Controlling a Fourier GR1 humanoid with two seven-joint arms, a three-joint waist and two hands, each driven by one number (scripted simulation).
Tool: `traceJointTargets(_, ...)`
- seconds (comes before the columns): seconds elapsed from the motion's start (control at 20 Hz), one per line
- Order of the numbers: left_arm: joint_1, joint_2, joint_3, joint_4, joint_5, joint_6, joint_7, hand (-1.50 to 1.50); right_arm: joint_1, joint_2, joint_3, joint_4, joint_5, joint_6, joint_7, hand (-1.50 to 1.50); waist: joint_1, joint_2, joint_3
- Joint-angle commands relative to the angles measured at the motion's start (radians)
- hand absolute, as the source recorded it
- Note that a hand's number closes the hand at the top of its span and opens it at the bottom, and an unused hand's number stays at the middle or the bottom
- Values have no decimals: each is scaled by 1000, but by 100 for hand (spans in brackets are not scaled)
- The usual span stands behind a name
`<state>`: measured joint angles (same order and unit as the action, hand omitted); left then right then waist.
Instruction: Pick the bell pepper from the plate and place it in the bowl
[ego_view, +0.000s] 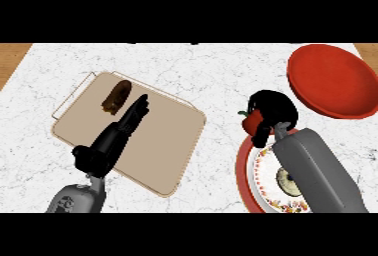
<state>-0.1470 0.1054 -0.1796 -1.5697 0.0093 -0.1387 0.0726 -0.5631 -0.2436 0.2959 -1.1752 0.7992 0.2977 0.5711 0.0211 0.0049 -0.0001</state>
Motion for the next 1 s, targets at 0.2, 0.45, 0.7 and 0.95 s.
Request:
traceJointTargets(0.2,27,0,12,20,-8,-4,-33,0,-164,6,-3,76,199,-182,104,150,-14,-4,0)
traceJointTargets(0.45,34,-17,-3,-18,-18,17,1,0,-256,-33,-112,-43,182,-293,104,150,-25,-11,0)
traceJointTargets(0.7,9,9,28,-13,4,-15,7,0,-296,-1,-212,-77,156,-424,125,150,-19,-7,0)
traceJointTargets(0.95,7,-46,7,54,-37,15,-47,0,-266,-40,-276,19,174,-452,91,150,-18,-4,0)
